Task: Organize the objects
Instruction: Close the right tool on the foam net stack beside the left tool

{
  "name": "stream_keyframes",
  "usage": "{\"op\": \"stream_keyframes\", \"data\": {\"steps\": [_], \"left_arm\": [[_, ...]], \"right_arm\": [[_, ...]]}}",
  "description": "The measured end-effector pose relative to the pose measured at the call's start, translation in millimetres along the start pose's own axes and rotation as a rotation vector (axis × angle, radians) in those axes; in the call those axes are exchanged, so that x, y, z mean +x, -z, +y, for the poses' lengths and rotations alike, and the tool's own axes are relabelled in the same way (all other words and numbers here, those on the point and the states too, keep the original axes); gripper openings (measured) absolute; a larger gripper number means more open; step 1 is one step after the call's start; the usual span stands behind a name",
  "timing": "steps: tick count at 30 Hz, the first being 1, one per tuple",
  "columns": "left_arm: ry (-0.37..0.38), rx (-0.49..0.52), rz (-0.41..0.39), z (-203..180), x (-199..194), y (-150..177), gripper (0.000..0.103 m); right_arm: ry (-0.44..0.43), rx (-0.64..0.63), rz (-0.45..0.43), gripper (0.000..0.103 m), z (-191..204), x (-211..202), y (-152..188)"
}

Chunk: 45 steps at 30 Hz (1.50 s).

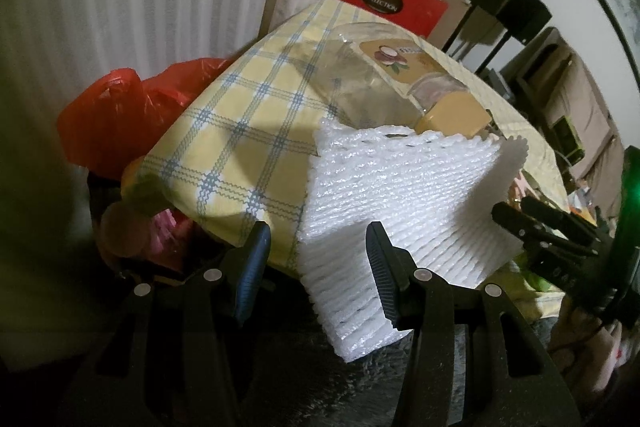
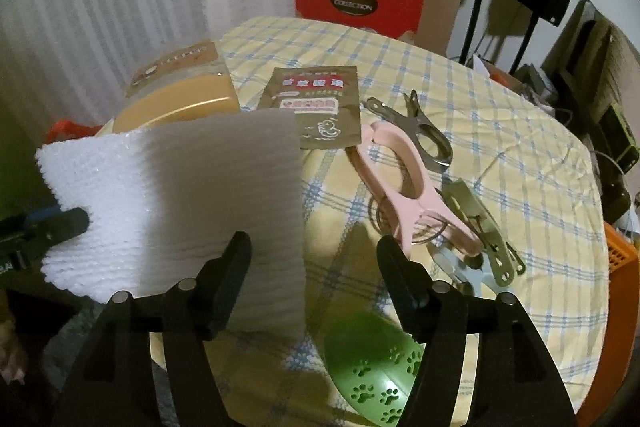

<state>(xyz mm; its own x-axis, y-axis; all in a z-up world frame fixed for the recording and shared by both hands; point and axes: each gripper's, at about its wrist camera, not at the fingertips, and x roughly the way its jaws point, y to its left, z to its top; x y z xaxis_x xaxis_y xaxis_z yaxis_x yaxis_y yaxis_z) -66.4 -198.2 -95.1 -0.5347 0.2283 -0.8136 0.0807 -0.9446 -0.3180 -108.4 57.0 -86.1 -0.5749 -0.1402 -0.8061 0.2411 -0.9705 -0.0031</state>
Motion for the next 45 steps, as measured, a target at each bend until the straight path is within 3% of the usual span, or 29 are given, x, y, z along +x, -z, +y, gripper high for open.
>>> {"op": "stream_keyframes", "data": {"steps": [5, 13, 16, 18, 23, 25, 26, 29, 32, 40, 45], "left_arm": [[0.012, -0.007, -0.003, 0, -2, 1, 0.046], [0.062, 0.0, 0.01, -10, 0, 4, 0.047], [0.147, -0.023, 0.035, -4, -2, 2, 0.047], [0.176, -0.06, 0.008, 9, -11, -3, 0.047], [0.101, -0.086, -0.017, 29, -20, -10, 0.05], [0.107, -0.083, 0.0, 27, -16, -10, 0.051], [0.106, -0.074, 0.004, 23, -14, -9, 0.052], [0.13, -0.046, -0.003, 10, -9, -4, 0.064], [0.148, -0.024, -0.001, -1, -3, -1, 0.064], [0.193, -0.022, -0.008, -12, 2, 4, 0.062], [0.174, 0.003, -0.032, -17, 0, 6, 0.062]], "right_arm": [[-0.098, 0.104, -0.035, 0.067, -24, -12, -7], [-0.112, 0.036, 0.031, 0.067, 6, 7, -2], [-0.12, 0.018, 0.037, 0.067, 10, 9, 0], [-0.123, -0.006, 0.037, 0.063, 12, 6, 0], [-0.152, 0.013, 0.042, 0.056, 7, 4, 1], [-0.132, 0.02, 0.03, 0.06, 5, 2, 1], [-0.12, 0.025, 0.028, 0.067, 3, 3, 1], [-0.128, 0.041, 0.031, 0.069, -2, 6, -1], [-0.193, 0.069, 0.039, 0.07, -4, 10, 0], [-0.229, 0.028, 0.022, 0.073, 8, 10, 3], [-0.284, 0.034, 0.023, 0.073, 14, 12, 3]]}}
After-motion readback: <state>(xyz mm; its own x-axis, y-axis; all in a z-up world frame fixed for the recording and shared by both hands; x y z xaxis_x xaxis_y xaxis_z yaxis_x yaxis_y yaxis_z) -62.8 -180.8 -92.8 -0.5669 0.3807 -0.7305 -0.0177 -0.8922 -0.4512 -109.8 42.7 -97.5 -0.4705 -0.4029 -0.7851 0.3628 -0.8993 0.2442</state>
